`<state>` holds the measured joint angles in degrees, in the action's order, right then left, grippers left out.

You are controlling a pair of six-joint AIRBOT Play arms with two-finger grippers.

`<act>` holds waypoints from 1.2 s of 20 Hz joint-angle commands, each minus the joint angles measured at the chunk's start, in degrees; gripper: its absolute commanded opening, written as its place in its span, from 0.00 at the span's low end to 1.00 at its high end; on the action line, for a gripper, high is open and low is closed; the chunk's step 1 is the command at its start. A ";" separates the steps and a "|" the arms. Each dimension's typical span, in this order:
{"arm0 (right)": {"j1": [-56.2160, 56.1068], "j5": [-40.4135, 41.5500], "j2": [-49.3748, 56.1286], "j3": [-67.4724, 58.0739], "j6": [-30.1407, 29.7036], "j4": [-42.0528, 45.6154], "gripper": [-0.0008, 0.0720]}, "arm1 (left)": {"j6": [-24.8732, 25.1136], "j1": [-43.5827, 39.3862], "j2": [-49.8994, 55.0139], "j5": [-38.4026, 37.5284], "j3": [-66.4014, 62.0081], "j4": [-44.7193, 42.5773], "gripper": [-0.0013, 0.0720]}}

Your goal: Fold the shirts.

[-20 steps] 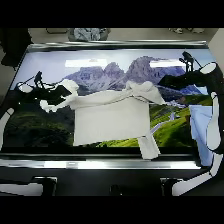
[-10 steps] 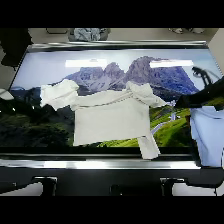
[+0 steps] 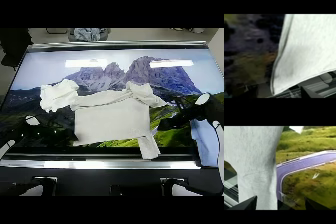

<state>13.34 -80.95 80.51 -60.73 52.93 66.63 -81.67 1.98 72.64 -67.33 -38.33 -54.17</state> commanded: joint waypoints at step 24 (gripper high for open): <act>-2.05 22.67 -28.35 -32.26 -9.25 -8.79 0.08 | -4.15 -5.22 -23.02 13.88 -54.47 -12.33 0.06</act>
<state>11.25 -65.49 62.63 -79.70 44.10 52.38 -85.32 -3.31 56.23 -54.76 -75.81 -61.17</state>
